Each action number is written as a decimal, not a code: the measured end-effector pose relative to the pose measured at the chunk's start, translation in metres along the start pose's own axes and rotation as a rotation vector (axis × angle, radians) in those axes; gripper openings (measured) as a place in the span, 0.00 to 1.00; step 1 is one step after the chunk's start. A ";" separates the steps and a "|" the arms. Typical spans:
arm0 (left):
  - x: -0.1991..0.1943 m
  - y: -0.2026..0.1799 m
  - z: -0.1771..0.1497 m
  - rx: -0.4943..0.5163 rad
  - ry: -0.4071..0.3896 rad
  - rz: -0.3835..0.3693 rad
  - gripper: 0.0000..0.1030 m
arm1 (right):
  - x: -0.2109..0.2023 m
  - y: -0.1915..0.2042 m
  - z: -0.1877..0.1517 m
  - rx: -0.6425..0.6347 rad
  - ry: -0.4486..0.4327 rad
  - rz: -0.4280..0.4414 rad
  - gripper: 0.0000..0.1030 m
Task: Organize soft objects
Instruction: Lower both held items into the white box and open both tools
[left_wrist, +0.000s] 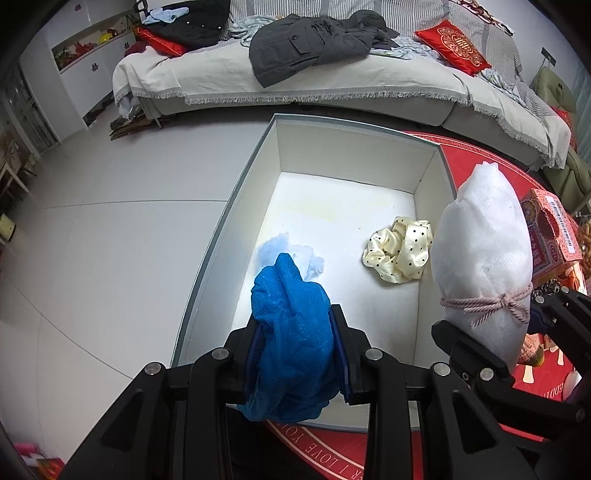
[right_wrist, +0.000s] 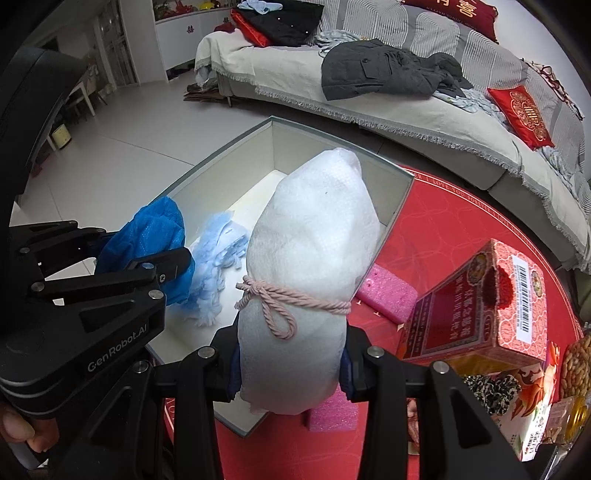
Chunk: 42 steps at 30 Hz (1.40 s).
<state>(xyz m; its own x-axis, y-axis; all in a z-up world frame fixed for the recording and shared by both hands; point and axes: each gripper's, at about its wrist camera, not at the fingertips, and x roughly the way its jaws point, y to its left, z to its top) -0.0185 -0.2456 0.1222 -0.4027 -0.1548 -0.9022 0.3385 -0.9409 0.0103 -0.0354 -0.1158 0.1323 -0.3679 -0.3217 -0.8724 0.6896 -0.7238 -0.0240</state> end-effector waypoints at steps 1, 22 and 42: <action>0.001 0.001 0.000 -0.001 0.001 0.000 0.34 | 0.001 0.001 0.000 -0.004 0.002 0.000 0.42; 0.018 0.004 0.005 -0.004 0.028 -0.017 0.34 | 0.017 0.004 0.006 -0.022 0.032 -0.012 0.42; 0.045 0.013 0.042 -0.041 0.024 -0.034 0.34 | 0.038 -0.021 0.039 0.036 0.028 -0.021 0.42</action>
<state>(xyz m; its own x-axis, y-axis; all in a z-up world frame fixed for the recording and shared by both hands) -0.0682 -0.2779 0.0998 -0.3944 -0.1155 -0.9117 0.3602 -0.9321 -0.0378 -0.0887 -0.1364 0.1183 -0.3642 -0.2899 -0.8851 0.6590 -0.7517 -0.0250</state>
